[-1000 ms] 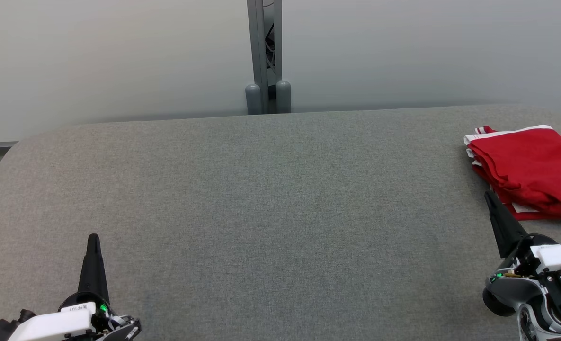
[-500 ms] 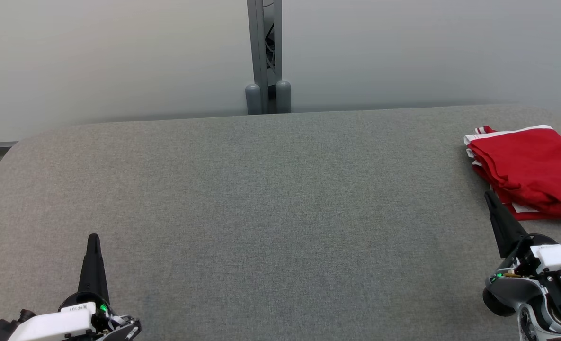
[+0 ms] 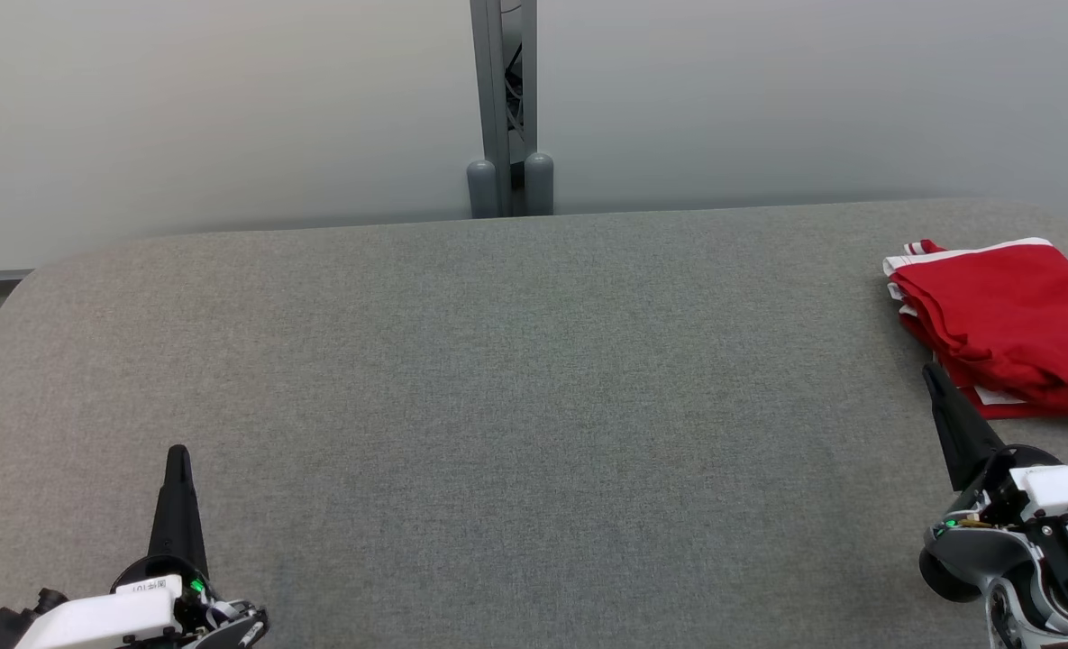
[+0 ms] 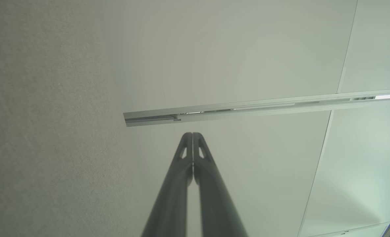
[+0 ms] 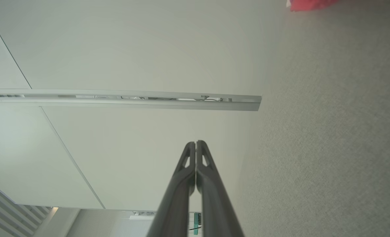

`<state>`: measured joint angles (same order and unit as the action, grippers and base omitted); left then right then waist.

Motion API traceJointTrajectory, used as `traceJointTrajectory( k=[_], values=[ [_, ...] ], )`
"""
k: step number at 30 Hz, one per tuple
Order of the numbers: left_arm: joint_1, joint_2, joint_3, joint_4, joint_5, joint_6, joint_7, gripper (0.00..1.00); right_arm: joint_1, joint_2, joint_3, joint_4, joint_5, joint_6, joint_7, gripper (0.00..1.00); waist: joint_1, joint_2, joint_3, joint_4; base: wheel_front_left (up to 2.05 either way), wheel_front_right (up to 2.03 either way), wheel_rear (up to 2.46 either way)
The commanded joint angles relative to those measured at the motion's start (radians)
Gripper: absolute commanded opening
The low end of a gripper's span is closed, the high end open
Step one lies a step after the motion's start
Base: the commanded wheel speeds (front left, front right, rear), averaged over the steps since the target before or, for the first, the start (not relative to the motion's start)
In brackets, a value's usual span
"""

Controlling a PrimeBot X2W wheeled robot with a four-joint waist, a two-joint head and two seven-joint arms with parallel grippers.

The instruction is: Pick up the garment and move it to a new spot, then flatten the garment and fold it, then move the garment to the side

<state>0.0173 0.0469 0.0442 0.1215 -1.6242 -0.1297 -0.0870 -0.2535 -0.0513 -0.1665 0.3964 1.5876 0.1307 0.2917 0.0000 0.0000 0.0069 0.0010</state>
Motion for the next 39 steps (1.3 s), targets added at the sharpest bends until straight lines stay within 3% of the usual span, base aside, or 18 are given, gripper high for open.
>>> traceJointTrajectory(
  k=[1, 39],
  values=[
    [-0.012, 0.006, 0.003, -0.003, -0.003, -0.003, 0.003, 0.0, -0.007, -0.003, -0.004, 0.0, -0.003, 0.0, 0.006, 0.0, 0.0, 0.0, 0.0, 0.0, 0.0, 0.0, 0.0],
    [-0.012, 0.006, 0.003, -0.003, -0.003, -0.003, 0.002, 0.0, -0.008, -0.002, -0.005, 0.0, -0.004, 0.0, 0.006, 0.0, 0.0, 0.0, 0.0, 0.0, 0.0, 0.0, 0.0]
  ],
)
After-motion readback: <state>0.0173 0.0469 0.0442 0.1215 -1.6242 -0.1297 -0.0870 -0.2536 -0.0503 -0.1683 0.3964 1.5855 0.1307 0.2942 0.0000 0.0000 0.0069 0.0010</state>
